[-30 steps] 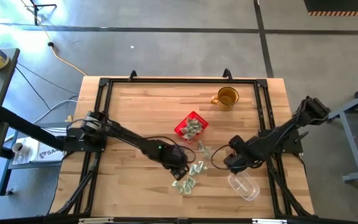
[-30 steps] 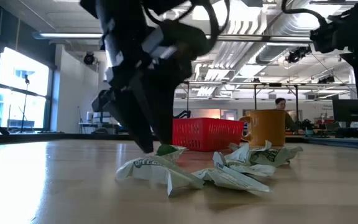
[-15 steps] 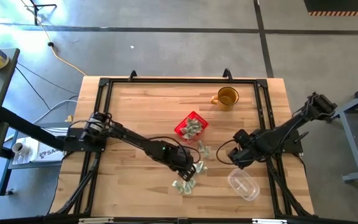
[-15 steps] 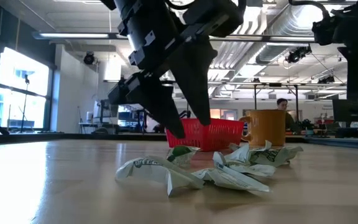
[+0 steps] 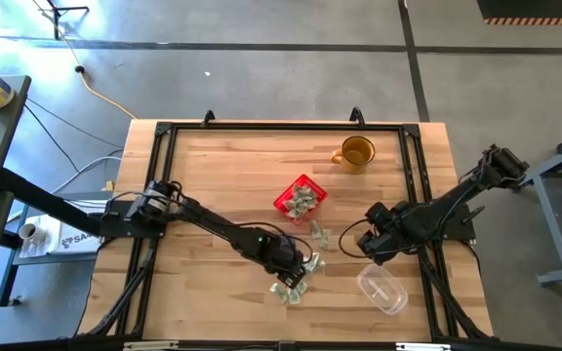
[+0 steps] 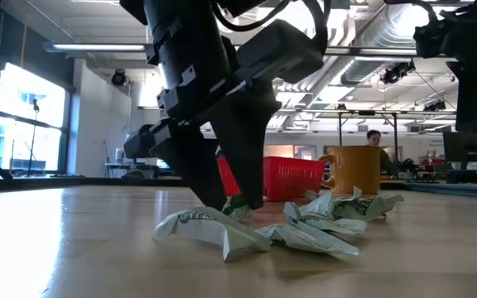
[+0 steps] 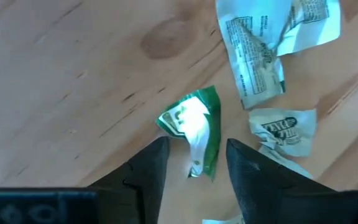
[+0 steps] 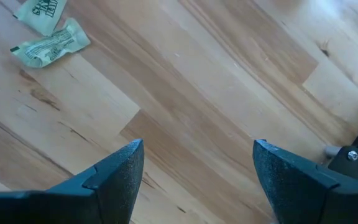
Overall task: Pick and place items into bin
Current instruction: Put the green stevia packet into the red bin, then put the white stevia packet into the red bin
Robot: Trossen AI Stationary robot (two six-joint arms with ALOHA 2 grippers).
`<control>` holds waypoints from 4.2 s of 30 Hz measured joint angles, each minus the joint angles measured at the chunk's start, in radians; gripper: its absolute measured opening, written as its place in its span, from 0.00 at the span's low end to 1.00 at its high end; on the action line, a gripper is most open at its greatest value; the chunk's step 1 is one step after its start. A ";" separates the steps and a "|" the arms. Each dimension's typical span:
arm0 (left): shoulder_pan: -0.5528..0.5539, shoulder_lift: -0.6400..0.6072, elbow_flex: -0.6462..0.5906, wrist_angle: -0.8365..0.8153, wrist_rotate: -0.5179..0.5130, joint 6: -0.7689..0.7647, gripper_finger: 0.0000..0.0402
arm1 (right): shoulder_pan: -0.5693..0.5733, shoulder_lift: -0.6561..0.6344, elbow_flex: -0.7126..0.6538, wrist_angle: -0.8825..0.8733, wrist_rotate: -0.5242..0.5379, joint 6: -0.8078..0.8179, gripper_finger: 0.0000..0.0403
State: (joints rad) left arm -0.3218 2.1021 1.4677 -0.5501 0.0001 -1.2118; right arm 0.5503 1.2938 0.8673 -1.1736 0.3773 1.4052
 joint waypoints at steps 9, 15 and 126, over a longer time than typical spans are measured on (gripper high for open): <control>0.005 0.002 -0.003 -0.031 -0.048 0.092 0.10 | -0.016 0.000 0.000 0.007 0.039 0.005 0.72; 0.056 -0.034 0.059 -0.113 -0.062 0.240 0.11 | -0.018 0.000 0.000 0.019 0.054 0.018 0.72; 0.124 -1.078 -0.621 -0.001 -0.039 0.503 0.45 | -0.385 0.451 0.034 0.686 -0.411 -1.434 0.56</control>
State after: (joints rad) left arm -0.1982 1.0237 0.8467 -0.5510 -0.0392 -0.7090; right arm 0.1654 1.7447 0.9017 -0.4876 -0.0333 -0.0286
